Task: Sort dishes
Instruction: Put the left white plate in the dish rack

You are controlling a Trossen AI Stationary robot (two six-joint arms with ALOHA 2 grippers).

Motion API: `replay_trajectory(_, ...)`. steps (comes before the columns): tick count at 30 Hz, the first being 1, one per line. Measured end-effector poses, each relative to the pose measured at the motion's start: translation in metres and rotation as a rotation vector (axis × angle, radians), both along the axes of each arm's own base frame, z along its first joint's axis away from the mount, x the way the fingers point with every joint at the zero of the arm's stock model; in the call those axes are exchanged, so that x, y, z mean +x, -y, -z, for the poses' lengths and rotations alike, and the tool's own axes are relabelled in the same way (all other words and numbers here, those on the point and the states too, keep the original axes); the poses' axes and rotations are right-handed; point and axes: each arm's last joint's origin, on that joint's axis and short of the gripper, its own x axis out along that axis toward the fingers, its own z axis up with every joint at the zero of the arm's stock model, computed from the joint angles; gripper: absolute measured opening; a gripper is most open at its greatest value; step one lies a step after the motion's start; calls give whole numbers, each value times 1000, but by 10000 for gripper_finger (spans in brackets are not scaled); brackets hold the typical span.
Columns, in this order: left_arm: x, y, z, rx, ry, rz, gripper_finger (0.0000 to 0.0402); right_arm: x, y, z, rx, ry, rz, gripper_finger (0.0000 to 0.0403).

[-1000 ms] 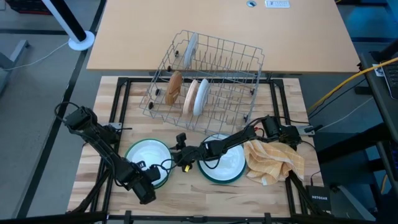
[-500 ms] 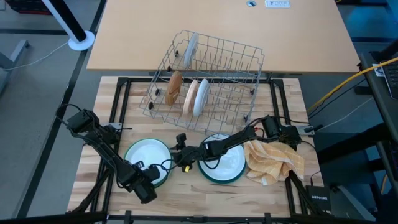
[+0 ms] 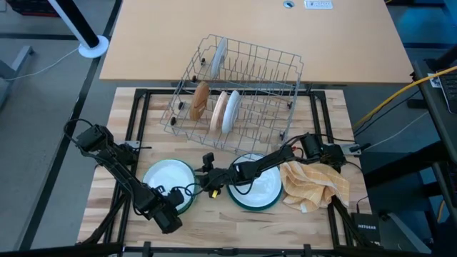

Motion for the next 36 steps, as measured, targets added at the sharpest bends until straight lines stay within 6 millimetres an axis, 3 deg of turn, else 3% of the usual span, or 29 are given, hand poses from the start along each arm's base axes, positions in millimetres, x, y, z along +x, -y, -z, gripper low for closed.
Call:
replay_trajectory(4, -1, -1, -4, -23, 4, -48, 8, -4, -11, 1, -22, -7, 3, 127)
replay_trajectory(24, 10, 11, -31, -109, 55, -89, 0, -20, -73, -7, -118, 74, -140, 127)
replay_trajectory(36, 23, 7, -39, -124, 92, -74, 1, -18, -80, -14, -59, 139, -248, 127)
